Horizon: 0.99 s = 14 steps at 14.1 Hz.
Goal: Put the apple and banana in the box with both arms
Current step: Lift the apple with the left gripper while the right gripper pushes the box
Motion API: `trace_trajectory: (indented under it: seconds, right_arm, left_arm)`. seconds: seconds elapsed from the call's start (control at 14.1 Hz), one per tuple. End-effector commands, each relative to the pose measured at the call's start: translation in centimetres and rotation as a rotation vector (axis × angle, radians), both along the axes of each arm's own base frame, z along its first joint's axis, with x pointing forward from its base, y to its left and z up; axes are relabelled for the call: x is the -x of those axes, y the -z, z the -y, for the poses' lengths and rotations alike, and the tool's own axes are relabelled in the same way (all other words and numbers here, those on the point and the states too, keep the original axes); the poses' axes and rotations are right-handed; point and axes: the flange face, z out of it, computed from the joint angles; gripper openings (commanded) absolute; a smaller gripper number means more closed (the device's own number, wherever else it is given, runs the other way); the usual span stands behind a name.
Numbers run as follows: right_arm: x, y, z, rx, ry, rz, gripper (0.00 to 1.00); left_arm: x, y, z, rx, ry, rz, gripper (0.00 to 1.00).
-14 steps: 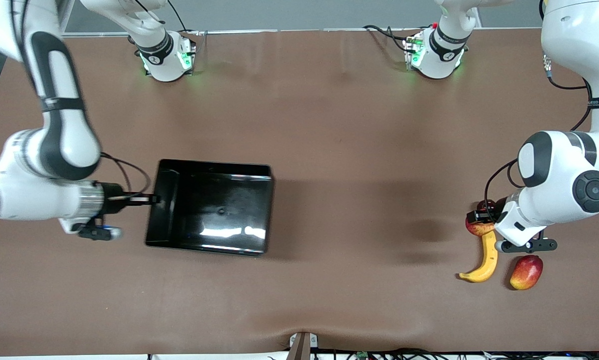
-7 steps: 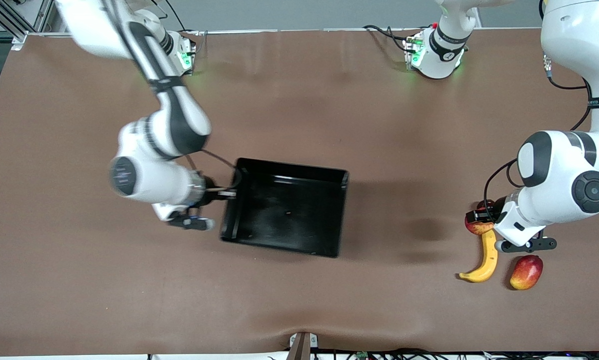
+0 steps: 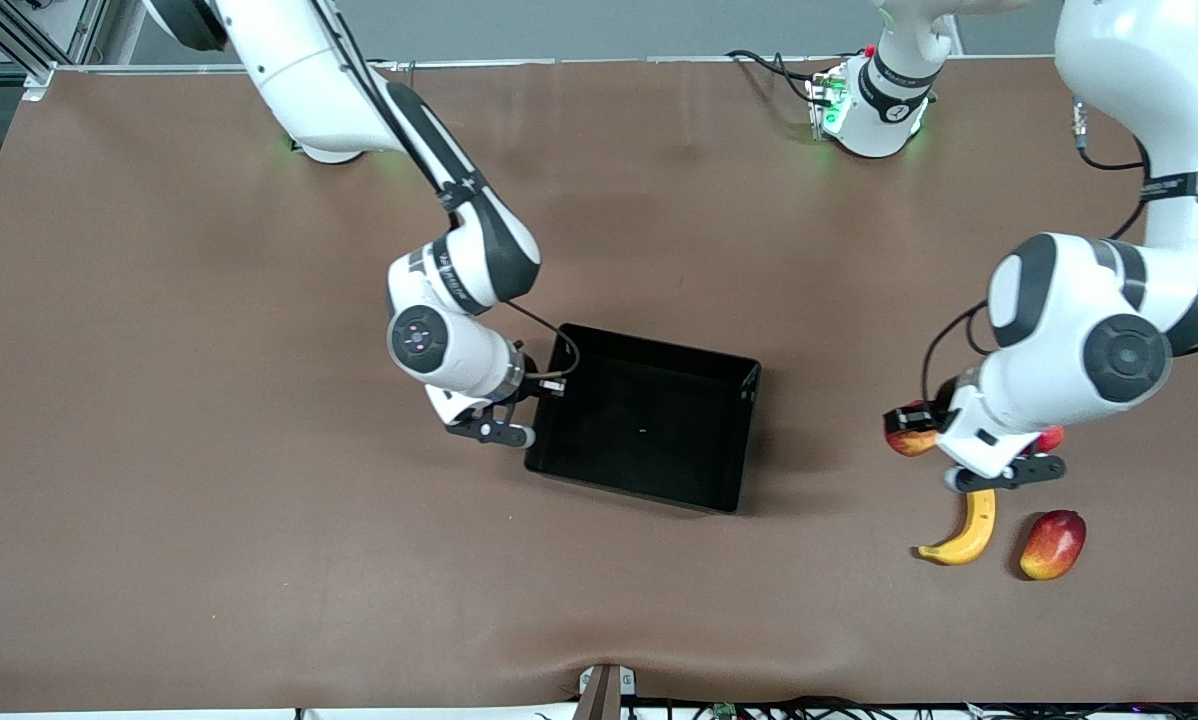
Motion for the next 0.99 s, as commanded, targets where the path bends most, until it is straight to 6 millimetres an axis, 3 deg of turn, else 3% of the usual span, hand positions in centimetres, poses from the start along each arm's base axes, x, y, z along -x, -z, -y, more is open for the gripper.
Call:
trace_trajectory:
  seconds: [0.0,0.07,0.21,0.28,0.5,0.64,0.78,0.92]
  right_arm:
    - [-0.9,-0.5,0.1,0.018,0.001,0.023,0.36]
    - [-1.6,-1.7,0.3,0.017,-0.004,0.047,0.99]
    - [-2.3,-3.6,0.8,0.061,-0.046,0.061,1.0]
    - [-3.8,-5.7,2.0,0.064,-0.039,0.044,1.0]
    - [-7.5,-12.1,7.4,0.056,-0.008,-0.024,1.0]
    - [-9.1,-13.6,12.4,0.057,-0.029,-0.072,1.0]
    - [-9.6,-18.7,17.7,0.049,-0.046,-0.051,1.0]
    - [-9.9,-21.3,23.6,0.05,-0.038,-0.064,1.0]
  left_arm:
    - [1.1,-0.2,2.9,-0.031,-0.027,-0.01,0.0]
    - [1.3,0.0,4.2,-0.032,-0.031,-0.01,0.0]
    - [2.0,0.5,7.1,-0.036,-0.053,-0.012,0.0]
    - [2.4,0.5,8.6,-0.039,-0.056,-0.01,0.0]
    - [3.1,0.4,10.3,-0.037,-0.043,-0.011,0.0]
    - [4.0,0.4,12.6,-0.041,-0.055,-0.011,0.0]
    - [4.4,0.3,13.0,-0.044,-0.057,-0.011,0.0]
    - [4.9,0.3,14.1,-0.039,-0.052,-0.011,0.0]
